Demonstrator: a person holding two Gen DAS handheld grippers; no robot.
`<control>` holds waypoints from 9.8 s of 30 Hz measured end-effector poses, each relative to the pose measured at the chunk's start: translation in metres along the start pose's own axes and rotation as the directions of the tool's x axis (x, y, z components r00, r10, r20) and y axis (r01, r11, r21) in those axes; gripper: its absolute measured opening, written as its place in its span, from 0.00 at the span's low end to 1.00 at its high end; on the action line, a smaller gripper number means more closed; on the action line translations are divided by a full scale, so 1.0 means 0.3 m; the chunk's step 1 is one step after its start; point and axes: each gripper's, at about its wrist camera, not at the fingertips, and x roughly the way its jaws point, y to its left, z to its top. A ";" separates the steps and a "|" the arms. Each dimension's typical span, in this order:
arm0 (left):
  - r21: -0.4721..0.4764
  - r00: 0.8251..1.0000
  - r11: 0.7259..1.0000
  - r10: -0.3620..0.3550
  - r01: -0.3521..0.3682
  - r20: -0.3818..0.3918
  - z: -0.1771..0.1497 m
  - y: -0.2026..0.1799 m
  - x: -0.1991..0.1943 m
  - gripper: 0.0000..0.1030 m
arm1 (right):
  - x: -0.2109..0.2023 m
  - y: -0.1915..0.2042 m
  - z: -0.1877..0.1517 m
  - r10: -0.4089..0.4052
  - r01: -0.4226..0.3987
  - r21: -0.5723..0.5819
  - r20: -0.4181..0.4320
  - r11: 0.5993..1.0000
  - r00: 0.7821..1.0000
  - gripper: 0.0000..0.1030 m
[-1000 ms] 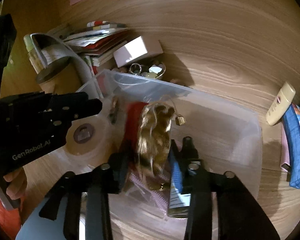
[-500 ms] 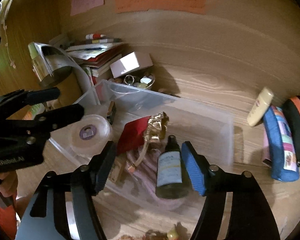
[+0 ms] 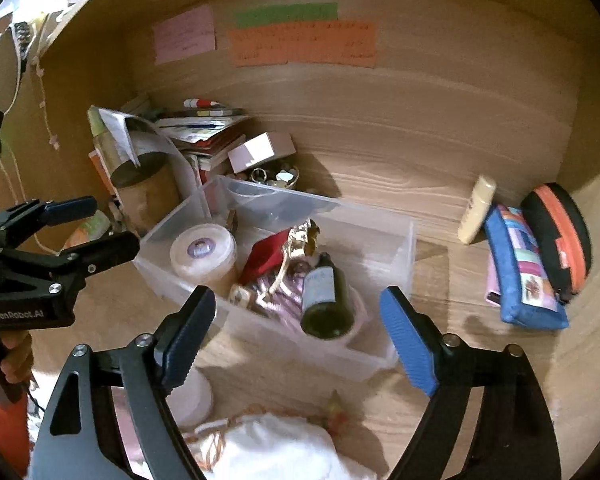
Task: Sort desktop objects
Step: 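Grasp the white drawstring pouch with the right tool while the left tool grasps the pink compact, then carry the pouch and pink compact into the clear box and open both tools, then grasp the white round container with the left tool while the right tool grasps the dangling cord bead, then carry the white container into the clear box and release while the right tool tucks the bead in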
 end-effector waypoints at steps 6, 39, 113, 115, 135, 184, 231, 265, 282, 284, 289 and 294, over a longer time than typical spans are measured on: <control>0.027 1.000 1.000 0.005 -0.005 -0.011 -0.086 -0.025 -0.067 0.93 | -0.073 -0.016 -0.061 -0.031 0.032 -0.024 0.011 0.999 0.999 0.81; 0.001 0.970 0.999 -0.047 0.048 -0.239 -0.461 -0.173 0.006 0.93 | 0.015 0.078 -0.415 -0.011 -0.012 -0.104 -0.210 0.994 0.978 0.96; -0.039 0.990 0.993 -0.115 0.112 -0.080 0.150 -0.069 0.253 0.57 | 0.238 -0.088 0.079 -0.027 0.027 -0.080 -0.008 0.996 1.000 0.44; -0.043 0.990 0.994 -0.105 0.101 -0.091 0.161 -0.068 0.284 0.57 | 0.269 -0.090 0.075 -0.022 0.021 -0.063 -0.015 0.998 1.000 0.44; -0.038 0.987 0.996 -0.088 0.084 -0.133 0.138 -0.073 0.413 0.57 | 0.347 -0.077 0.044 -0.057 0.051 -0.109 -0.055 0.993 0.997 0.64; 0.056 0.993 0.997 -0.039 0.046 -0.109 -0.167 -0.087 0.007 0.87 | -0.020 -0.044 -0.145 -0.160 0.155 -0.064 -0.082 0.986 0.984 0.85; -0.047 0.963 0.993 -0.120 0.112 -0.241 -0.328 -0.175 0.156 0.63 | 0.147 -0.040 -0.275 0.022 -0.024 -0.005 -0.243 1.000 0.970 0.17; -0.075 0.994 0.992 -0.108 0.106 -0.017 -0.025 -0.156 0.020 0.63 | -0.029 -0.119 -0.047 0.117 -0.118 0.080 0.018 0.990 0.993 0.17; -0.009 0.985 0.991 -0.133 0.133 -0.112 0.049 -0.252 0.260 0.63 | 0.146 -0.213 -0.074 0.140 -0.132 0.147 -0.050 0.980 0.989 0.17; -0.002 0.983 0.990 -0.139 0.140 -0.117 0.057 -0.263 0.279 0.63 | 0.146 -0.206 -0.077 0.130 -0.123 0.131 -0.045 0.984 0.991 0.17; -0.015 0.977 0.989 -0.146 0.145 -0.155 0.054 -0.275 0.330 0.63 | 0.144 -0.185 -0.079 0.112 -0.108 0.098 -0.045 0.989 0.993 0.19; -0.035 0.973 0.984 -0.177 0.174 -0.145 0.057 -0.262 0.314 0.63 | 0.128 -0.167 -0.078 0.113 -0.110 0.069 -0.039 0.992 0.993 0.34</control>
